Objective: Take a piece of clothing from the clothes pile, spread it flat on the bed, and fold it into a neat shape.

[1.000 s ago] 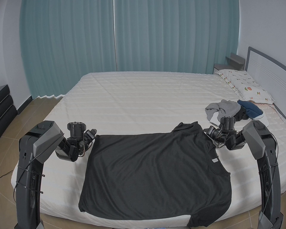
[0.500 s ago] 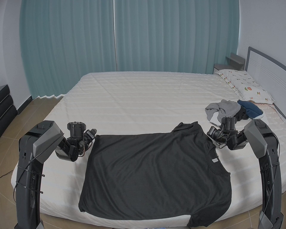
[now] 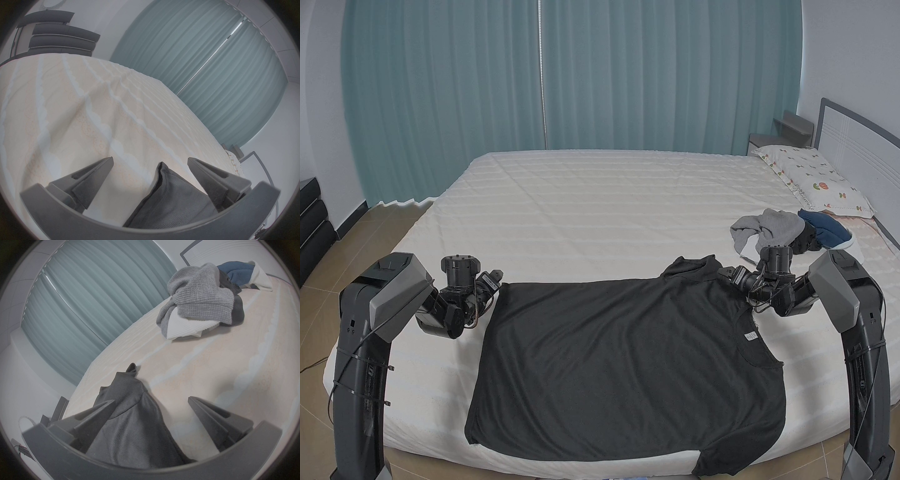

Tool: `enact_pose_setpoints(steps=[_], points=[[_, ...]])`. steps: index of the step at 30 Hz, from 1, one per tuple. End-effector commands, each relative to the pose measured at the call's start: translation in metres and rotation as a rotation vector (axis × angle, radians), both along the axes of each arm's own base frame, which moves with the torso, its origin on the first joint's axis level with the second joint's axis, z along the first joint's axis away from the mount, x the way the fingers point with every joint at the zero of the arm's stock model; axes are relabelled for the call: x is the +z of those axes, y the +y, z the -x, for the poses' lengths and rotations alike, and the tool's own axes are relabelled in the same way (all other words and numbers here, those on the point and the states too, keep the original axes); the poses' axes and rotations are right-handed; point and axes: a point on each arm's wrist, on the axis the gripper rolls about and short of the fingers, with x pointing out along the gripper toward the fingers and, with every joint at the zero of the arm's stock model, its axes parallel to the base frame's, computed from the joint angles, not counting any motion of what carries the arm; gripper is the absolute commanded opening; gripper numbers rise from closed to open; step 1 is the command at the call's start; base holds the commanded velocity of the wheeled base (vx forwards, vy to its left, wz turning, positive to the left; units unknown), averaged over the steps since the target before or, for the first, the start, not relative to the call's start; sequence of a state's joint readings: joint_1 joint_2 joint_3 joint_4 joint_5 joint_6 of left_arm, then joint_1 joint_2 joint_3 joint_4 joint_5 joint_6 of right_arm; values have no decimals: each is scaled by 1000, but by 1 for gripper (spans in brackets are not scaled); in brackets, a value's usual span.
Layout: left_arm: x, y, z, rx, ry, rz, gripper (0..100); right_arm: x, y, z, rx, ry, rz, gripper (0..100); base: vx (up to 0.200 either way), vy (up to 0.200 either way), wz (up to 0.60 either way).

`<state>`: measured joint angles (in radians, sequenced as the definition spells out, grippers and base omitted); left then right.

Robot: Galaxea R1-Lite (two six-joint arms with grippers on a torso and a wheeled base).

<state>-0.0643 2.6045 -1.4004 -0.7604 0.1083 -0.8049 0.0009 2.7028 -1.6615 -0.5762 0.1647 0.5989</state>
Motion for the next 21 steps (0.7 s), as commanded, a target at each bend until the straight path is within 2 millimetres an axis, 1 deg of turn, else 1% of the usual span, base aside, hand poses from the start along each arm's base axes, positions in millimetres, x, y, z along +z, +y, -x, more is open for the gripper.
enact_pose_setpoints(steps=[1,4,6,9,12,15,21], points=[[-1,0,0,1,1,0,100,-5,1,1,1,14,-2,0,0,0,0],[0,0,0,1,1,0,100,-4,0,2,-2,18,-2,0,0,0,0],[-1,1,0,2,1,0,100,-5,-1,6,-3,36,1,0,0,0,0],[-1,1,0,2,1,0,100,-1,-2,10,-2,40,5,0,0,0,0],[-1,1,0,2,3,0,100,-1,-4,10,-6,37,6,0,0,0,0],[-1,1,0,3,4,-1,100,5,-11,10,-18,35,6,0,0,0,0],[-2,1,1,5,6,-1,100,3,-15,13,-27,45,6,0,0,0,0]])
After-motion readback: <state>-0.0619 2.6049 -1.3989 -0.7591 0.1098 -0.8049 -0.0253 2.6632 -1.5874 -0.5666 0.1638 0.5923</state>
